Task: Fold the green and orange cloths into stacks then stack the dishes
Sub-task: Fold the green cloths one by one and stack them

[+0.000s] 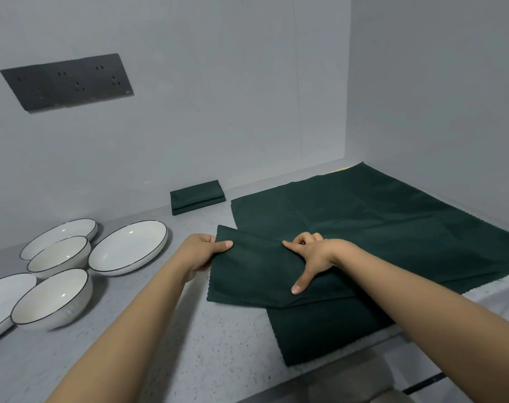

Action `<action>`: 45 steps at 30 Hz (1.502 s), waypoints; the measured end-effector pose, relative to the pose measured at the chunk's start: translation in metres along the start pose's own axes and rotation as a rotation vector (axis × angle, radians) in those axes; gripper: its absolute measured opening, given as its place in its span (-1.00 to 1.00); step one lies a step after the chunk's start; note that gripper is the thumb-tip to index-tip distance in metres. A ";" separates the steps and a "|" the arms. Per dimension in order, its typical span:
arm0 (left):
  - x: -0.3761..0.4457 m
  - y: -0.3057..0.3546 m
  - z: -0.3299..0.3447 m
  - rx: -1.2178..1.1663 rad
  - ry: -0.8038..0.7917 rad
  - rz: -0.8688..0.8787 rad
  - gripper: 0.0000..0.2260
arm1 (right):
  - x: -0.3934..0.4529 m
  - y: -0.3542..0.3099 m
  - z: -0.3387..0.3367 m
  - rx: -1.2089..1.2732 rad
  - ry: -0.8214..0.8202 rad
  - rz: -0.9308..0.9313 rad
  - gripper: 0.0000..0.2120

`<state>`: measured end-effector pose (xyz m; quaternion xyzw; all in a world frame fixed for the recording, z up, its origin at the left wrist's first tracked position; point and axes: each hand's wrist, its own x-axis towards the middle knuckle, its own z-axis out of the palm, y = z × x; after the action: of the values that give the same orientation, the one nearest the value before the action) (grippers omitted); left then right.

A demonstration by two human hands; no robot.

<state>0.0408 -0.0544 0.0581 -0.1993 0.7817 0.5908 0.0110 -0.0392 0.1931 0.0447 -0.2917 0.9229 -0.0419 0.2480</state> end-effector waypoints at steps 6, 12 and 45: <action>-0.008 0.013 0.010 -0.169 0.000 0.040 -0.81 | -0.004 -0.005 0.003 -0.055 -0.080 0.014 0.25; -0.020 0.036 0.036 -0.347 -0.061 0.027 -0.73 | -0.013 0.006 0.018 0.098 0.024 -0.088 0.20; -0.004 0.039 0.211 0.400 0.180 0.376 -0.85 | -0.080 0.103 0.067 0.745 0.793 0.030 -0.67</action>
<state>-0.0145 0.1511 0.0307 -0.0966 0.9037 0.3966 -0.1291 -0.0036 0.3279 -0.0020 -0.1328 0.8725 -0.4692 -0.0318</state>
